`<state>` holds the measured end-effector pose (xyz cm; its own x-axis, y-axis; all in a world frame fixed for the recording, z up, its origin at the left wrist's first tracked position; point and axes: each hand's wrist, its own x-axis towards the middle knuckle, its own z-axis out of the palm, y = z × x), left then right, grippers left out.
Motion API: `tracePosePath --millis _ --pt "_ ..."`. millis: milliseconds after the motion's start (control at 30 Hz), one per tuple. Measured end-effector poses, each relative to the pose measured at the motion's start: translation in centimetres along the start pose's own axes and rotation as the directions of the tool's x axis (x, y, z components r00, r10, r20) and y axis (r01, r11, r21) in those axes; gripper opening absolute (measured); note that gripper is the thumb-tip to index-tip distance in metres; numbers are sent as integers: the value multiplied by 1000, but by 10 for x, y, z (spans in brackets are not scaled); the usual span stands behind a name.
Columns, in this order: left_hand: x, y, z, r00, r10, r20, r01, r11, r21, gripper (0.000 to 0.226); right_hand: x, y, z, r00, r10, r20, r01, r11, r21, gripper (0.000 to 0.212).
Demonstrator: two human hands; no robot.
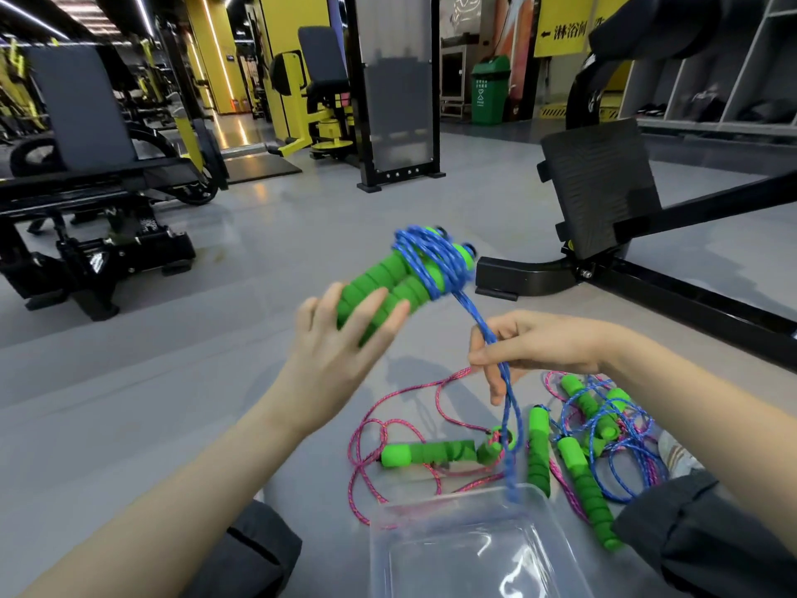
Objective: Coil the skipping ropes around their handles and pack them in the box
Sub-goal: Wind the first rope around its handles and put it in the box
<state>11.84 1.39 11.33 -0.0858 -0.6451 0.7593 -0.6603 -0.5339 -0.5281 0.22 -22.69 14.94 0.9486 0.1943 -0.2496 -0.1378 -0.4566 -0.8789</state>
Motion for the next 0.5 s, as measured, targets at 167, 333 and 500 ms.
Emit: tracePosePath --millis 167,333,500 --pt "-8 -35 7 998 -65 18 62 992 111 47 -8 -13 -3 995 -30 -98 31 1000 3 18" --pt "-21 -19 14 998 9 63 -18 988 151 47 -18 -32 -10 976 -35 -216 -27 960 -279 23" --pt "-21 -19 19 987 -118 108 107 989 98 57 -15 -45 10 981 -92 -169 -40 762 -646 29"
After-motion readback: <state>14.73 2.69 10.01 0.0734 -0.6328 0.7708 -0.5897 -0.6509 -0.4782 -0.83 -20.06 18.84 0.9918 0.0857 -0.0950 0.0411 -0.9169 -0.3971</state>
